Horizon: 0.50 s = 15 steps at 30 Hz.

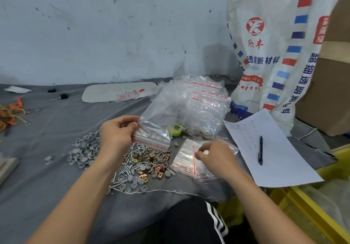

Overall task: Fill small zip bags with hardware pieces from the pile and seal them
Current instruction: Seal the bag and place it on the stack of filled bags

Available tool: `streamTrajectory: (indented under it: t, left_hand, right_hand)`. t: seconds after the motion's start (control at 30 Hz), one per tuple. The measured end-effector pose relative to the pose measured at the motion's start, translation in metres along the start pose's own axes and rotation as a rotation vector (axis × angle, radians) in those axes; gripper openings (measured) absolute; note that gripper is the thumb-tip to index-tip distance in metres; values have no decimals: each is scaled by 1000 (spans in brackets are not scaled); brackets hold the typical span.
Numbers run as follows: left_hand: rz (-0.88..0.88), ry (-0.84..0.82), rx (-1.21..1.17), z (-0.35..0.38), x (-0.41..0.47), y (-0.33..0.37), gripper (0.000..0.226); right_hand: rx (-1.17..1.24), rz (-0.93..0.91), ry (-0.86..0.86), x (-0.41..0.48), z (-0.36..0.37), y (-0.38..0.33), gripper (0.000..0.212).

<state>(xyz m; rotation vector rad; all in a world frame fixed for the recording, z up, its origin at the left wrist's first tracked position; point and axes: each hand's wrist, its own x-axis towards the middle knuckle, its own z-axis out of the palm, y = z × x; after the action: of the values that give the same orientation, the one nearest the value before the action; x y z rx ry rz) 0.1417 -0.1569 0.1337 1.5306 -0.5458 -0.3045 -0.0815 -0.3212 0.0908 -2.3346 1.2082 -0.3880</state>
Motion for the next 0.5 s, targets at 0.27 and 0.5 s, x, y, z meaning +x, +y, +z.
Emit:
streamTrajectory:
  t: [0.27,0.5]
  left_hand:
    - [-23,-189,109,-40,-12,-1,31]
    - [-84,-62,327,-89,0,-17,29]
  right_hand:
    - [1169,90,-510,1,20,-104,30]
    - [1621,147,-912,18,53,-128,78]
